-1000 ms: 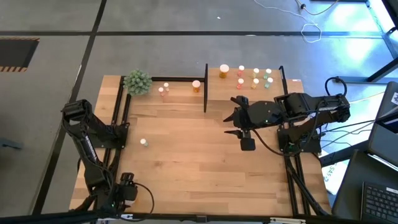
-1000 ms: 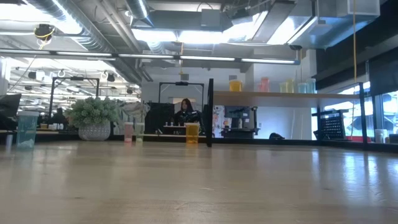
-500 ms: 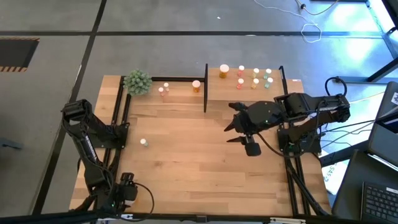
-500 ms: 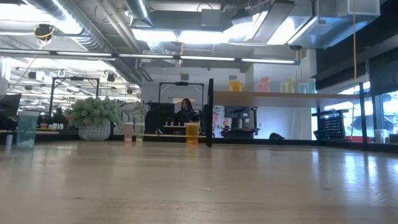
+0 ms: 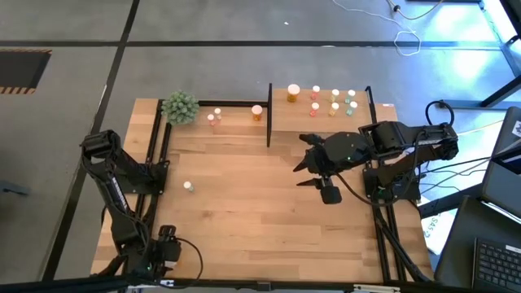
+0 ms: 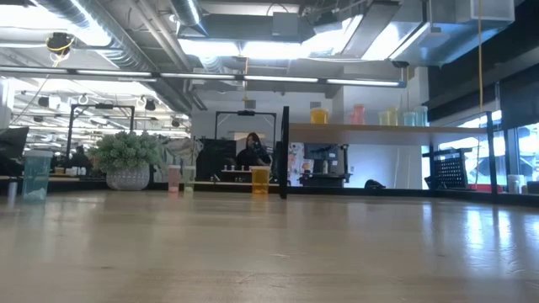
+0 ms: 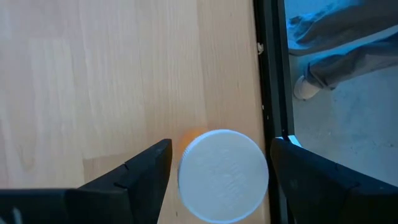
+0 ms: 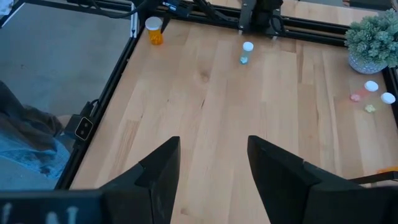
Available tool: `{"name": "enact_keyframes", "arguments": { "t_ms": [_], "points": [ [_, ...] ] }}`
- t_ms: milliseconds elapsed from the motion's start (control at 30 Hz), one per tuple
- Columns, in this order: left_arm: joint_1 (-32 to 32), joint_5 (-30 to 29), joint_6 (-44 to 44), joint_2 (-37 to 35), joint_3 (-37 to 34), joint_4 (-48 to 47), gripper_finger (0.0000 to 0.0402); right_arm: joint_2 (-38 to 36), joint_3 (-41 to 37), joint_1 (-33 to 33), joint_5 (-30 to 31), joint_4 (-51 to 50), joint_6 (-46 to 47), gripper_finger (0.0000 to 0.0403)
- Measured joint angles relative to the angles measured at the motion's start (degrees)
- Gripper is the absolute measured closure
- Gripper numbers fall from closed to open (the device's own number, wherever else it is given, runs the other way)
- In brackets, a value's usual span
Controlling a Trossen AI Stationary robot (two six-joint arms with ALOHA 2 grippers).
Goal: Pick and place medicine bottles onto shelf by color
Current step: Put the bottom orange pill bottle on the shelf aligned with the other orange pill bottle
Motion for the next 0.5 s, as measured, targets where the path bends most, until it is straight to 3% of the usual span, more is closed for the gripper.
{"name": "enact_keyframes", "arguments": {
  "t_ms": [500],
  "points": [
    [0.0,1.0,-3.0,1.3,0.0,-0.6,0.0139,0.0,0.0,0.0,0.0,0.0,0.0,0.0212]
  ]
}}
